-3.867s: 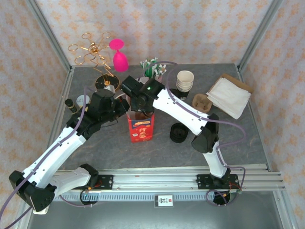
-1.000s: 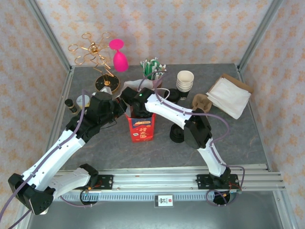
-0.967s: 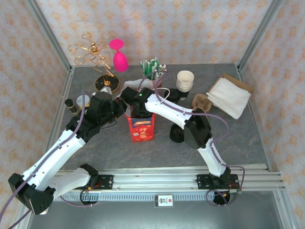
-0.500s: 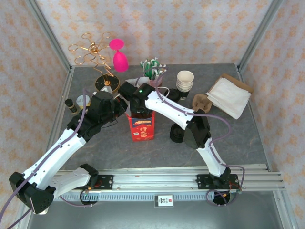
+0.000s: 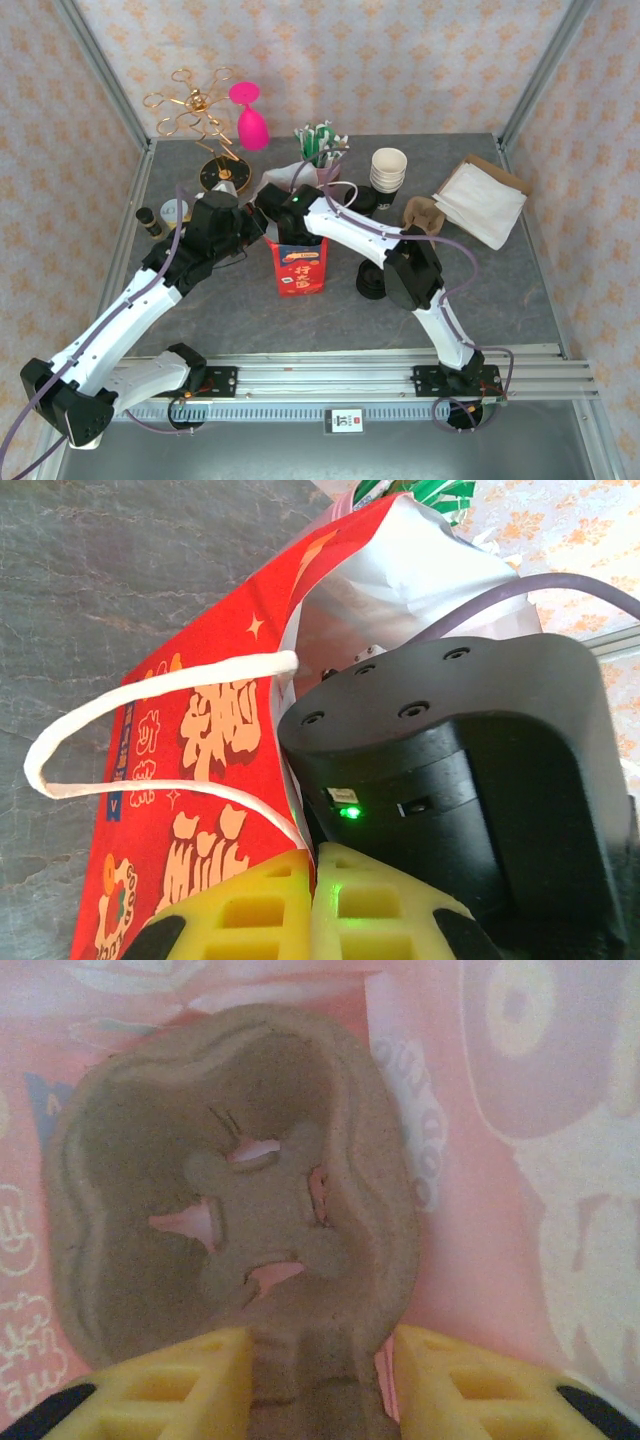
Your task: Pack the takeout coffee
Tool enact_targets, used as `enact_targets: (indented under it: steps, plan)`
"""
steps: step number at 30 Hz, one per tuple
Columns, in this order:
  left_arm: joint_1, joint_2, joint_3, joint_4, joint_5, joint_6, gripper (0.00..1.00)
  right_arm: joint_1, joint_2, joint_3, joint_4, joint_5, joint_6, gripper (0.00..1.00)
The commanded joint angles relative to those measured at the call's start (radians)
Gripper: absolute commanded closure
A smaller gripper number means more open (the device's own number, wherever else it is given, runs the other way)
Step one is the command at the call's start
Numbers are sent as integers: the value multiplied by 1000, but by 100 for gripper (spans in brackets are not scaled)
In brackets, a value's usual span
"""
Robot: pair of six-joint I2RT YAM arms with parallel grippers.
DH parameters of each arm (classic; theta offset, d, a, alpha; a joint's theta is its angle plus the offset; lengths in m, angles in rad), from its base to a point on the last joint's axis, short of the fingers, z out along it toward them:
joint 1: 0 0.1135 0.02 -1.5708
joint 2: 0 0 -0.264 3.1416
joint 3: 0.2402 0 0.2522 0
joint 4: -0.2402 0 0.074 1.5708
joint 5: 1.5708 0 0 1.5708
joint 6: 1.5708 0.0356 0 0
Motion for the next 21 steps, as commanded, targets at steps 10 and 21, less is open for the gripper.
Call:
enact_targets:
  steps: [10, 21]
  plan:
    - [2, 16, 13, 2, -3, -1, 100, 18, -24, 91, -9, -30, -25, 55]
    - [1, 5, 26, -18, -32, 7, 100, 5, -56, 7, 25, -52, -34, 51]
